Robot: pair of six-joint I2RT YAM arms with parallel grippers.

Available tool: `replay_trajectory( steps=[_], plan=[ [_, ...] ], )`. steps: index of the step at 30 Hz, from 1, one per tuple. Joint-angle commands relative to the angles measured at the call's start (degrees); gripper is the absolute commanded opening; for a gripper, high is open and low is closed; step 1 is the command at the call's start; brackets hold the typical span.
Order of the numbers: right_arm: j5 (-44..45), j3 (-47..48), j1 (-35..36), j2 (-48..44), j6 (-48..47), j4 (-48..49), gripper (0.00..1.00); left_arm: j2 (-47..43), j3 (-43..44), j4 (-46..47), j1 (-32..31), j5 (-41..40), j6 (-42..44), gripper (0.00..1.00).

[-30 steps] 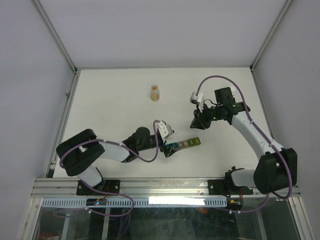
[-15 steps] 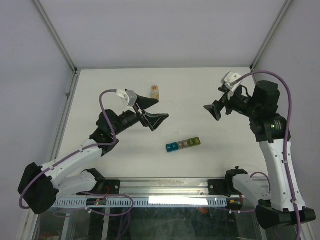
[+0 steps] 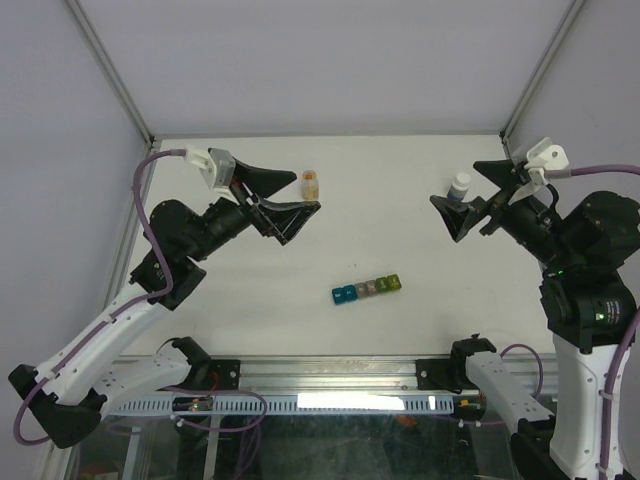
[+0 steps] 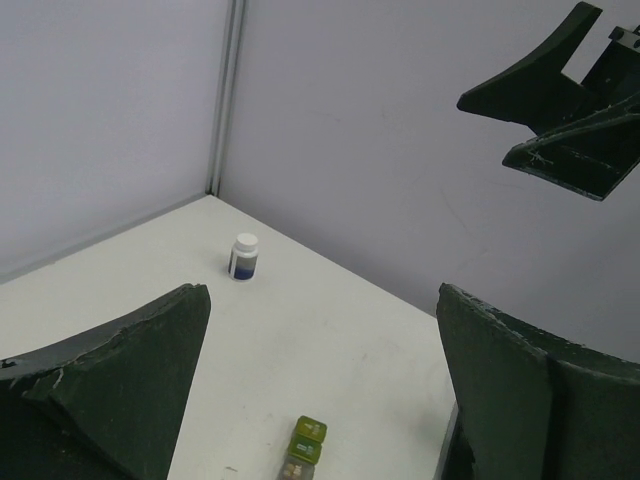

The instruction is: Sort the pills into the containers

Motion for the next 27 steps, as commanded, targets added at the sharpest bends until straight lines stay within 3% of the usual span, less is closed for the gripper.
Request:
replay_trajectory(
  steps=[1,6,27],
  plan=[
    [4.7,1.7,-0.2,-1.1,8.8,0.4,0.99,-2.5,3.5,-5.2,0.0,1.0,-1.8,0.99],
    [6.0,2.3,-0.1,-2.6,12.3,0.1,0.99,-3.6,4.3,-7.0,0.0,1.2,-1.9,0.99],
    [4.5,1.6,-0.2,-4.3,11.1,-0.1,0.99,-5.1,2.7,-7.9,0.0,3.2,-1.9,0.99]
  ],
)
